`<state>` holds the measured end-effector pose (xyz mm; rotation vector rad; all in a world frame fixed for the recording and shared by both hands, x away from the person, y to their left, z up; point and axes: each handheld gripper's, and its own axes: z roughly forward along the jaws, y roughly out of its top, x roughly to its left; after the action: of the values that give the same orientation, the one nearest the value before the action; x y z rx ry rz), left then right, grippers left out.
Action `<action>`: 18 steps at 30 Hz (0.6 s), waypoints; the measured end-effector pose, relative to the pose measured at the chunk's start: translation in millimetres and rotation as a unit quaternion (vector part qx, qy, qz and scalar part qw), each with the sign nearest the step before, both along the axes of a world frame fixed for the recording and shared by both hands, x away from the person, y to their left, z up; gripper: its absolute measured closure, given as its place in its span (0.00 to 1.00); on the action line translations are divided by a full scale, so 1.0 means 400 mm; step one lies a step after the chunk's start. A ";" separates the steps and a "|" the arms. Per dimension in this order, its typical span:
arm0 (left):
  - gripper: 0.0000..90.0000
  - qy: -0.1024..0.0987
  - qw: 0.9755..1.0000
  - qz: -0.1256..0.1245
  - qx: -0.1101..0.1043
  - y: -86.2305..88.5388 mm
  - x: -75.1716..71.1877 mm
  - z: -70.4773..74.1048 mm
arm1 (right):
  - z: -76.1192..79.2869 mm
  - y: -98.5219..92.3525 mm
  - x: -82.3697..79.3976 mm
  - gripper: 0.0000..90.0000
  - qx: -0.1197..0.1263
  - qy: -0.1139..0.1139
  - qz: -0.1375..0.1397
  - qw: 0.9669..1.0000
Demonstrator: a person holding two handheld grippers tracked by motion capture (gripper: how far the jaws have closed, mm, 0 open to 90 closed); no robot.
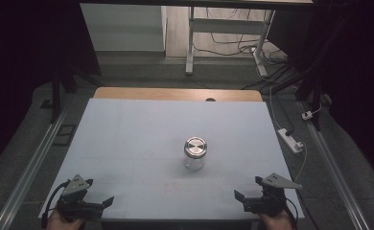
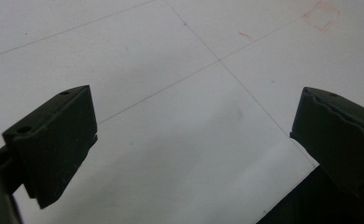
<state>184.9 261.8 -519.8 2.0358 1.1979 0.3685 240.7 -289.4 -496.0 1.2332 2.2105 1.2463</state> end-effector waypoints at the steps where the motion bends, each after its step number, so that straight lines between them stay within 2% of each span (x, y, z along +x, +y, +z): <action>1: 0.01 0.002 1.000 -0.001 0.002 -0.002 0.000 0.000 | 0.000 0.001 0.000 0.00 -0.001 -0.001 0.002 1.000; 6: 0.01 0.004 1.000 -0.003 -0.003 -0.001 0.001 0.000 | 0.000 0.009 -0.004 0.00 -0.013 -0.007 0.009 1.000; 10: 0.00 -0.003 1.000 -0.003 -0.011 0.004 -0.003 0.001 | 0.000 0.012 -0.005 0.00 -0.018 -0.009 0.013 1.000; 18: 0.01 0.003 1.000 -0.004 -0.003 -0.002 -0.001 0.000 | 0.000 0.013 -0.005 0.00 -0.019 -0.010 0.018 1.000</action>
<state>184.5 261.2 -519.8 2.0372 1.1922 0.3551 238.8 -284.4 -495.9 1.1673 2.2412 1.2197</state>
